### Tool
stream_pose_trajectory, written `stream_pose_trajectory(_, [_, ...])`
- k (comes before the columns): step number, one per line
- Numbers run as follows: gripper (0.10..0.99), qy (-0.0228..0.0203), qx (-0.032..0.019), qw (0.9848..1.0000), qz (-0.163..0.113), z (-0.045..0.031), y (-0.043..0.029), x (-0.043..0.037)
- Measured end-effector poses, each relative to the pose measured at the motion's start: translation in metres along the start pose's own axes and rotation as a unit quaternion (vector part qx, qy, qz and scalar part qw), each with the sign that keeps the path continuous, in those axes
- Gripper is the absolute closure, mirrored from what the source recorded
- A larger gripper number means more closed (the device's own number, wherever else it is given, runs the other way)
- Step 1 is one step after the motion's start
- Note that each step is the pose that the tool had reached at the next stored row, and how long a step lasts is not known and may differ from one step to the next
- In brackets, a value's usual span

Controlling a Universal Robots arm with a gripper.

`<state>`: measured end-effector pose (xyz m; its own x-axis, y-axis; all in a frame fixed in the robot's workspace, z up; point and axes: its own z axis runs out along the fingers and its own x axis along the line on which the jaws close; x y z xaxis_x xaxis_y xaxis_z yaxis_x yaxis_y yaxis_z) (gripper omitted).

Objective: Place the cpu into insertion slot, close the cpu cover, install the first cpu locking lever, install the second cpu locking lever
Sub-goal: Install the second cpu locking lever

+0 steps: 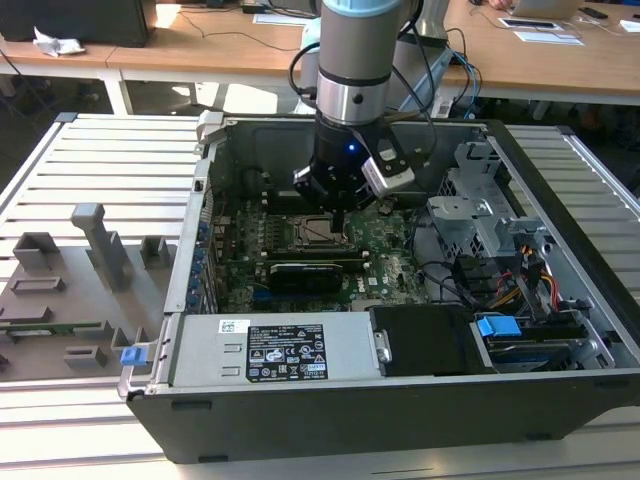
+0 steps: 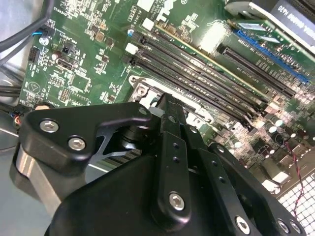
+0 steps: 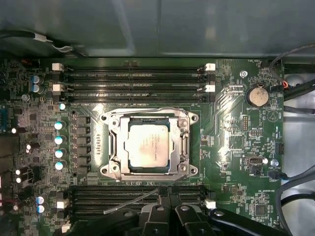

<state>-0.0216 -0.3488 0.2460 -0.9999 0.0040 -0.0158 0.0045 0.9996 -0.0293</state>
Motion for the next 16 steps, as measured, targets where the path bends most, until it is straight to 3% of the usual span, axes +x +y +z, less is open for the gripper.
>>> stream_pose_trajectory(4, [0.98,0.0,-0.0017,1.0,0.0,0.0015,-0.0077,0.0029])
stream_pose_trajectory(6, [0.98,0.0,-0.0083,1.0,0.0,0.0021,-0.0117,0.0053])
stream_pose_trajectory(7, [0.98,0.0001,-0.0154,0.9999,0.0,0.0024,-0.0144,0.007])
stream_pose_trajectory(13, [0.98,0.0002,-0.0366,0.9993,0.001,0.0036,-0.0178,0.0134])
stream_pose_trajectory(16, [0.98,0.0001,-0.0383,0.9993,0.001,0.0086,-0.0179,0.0173])
